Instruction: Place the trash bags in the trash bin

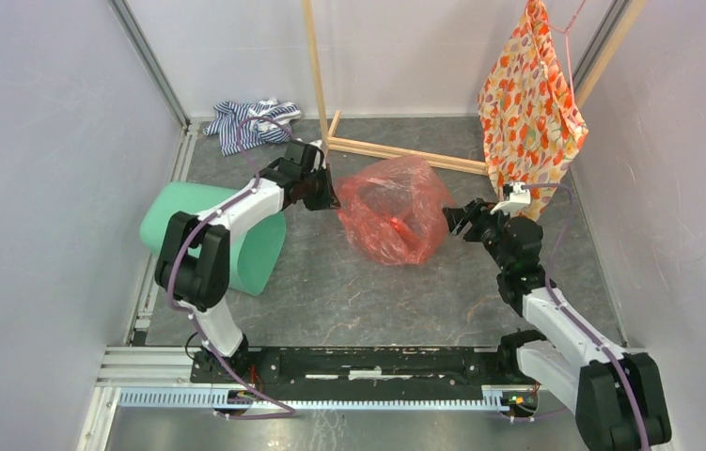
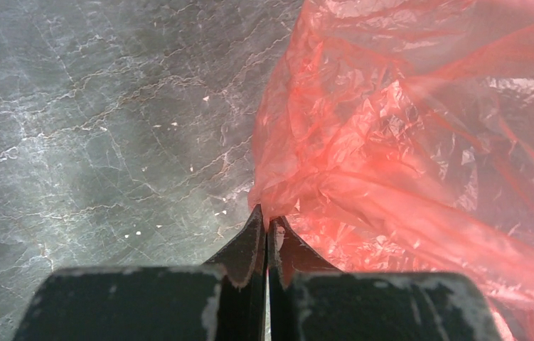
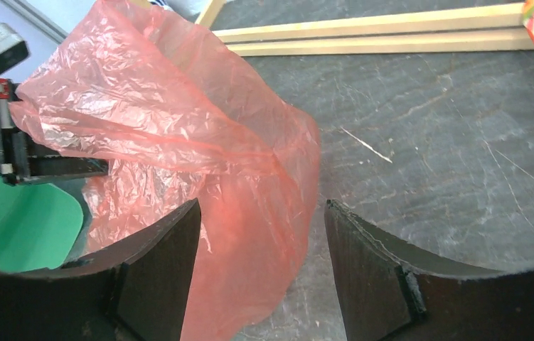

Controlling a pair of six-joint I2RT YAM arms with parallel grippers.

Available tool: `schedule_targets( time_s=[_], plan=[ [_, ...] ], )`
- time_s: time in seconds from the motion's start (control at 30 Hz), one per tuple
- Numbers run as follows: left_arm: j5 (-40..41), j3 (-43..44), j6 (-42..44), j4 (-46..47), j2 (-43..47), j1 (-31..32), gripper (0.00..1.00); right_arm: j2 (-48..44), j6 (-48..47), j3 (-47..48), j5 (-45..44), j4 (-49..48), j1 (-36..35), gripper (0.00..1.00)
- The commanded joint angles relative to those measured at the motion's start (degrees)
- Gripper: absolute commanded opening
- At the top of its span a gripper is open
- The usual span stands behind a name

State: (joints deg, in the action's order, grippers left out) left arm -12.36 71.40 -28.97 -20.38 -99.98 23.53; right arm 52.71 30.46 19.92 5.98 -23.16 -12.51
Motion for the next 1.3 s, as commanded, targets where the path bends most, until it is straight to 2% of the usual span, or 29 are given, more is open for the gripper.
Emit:
schedule_targets(
  time_s=[0.0, 0.3, 0.47, 0.6, 0.7, 0.73, 0.8, 0.9, 1.03, 1.1, 1.17, 1.27],
  plan=[
    [-0.63, 2.3, 2.89, -0.41, -1.43, -0.73, 0.02, 3.13, -0.73, -2.1, 7.52, -17.15, 1.54, 0.7],
    [-1.78, 5.71, 3.47, -1.47, -4.05, -1.42, 0.02, 14.22, -0.53, -2.27, 18.06, -33.35, 2.18, 0.68],
    [-2.09, 7.79, 3.58, -2.24, -5.09, -1.55, 0.02, 17.76, 0.62, -0.11, 21.35, -34.67, 2.19, 0.53],
    [-3.19, 9.02, 3.51, -3.13, -4.99, -1.6, 0.02, 13.35, -3.33, 1.65, 18.7, -21.74, 2.18, 0.37],
    [-5.31, 9.74, 3.35, -4.42, -3.07, -1.62, 0.02, 8.88, -5.8, 6.55, 14.5, -4.32, 2.13, 0.06],
    [-6.27, 10.19, 3.27, -5.07, -1.93, -1.63, 0.02, 7.66, -5.96, 8.95, 13.14, 2.13, 2.14, 0.0],
    [-8.66, 11.89, 2.79, -6.79, 0.97, -1.56, 0.02, 4.95, -7.27, 16.74, 10.55, 16.12, 2.05, 0.0],
    [-13.64, 19.07, 1.21, -10.0, 6.22, -1.4, 0.02, 3.58, -10.12, 35.25, 8.18, 34.8, 1.85, 0.0],
    [-14.75, 40.63, 0.19, -14.17, 10.5, -0.26, 0.02, 5.9, -12.06, 64.71, 9.03, 44.84, 1.69, 0.0],
    [-13.89, 46.85, 0.4, -13.03, 12.25, 0.12, 0.02, 7.81, -11.38, 74.58, 11.7, 46.15, 1.65, 0.0],
    [-11.72, 44.31, 1.65, -7.99, 15.88, 0.96, 0.02, 6.75, -9.47, 73.75, 12.97, 42.48, 1.68, 0.0],
    [-8.42, 32.95, 3.09, -4.09, 19.5, 1.17, 0.02, 4.86, -9.09, 60.75, 12.06, 39.76, 1.52, 0.0]
  ],
)
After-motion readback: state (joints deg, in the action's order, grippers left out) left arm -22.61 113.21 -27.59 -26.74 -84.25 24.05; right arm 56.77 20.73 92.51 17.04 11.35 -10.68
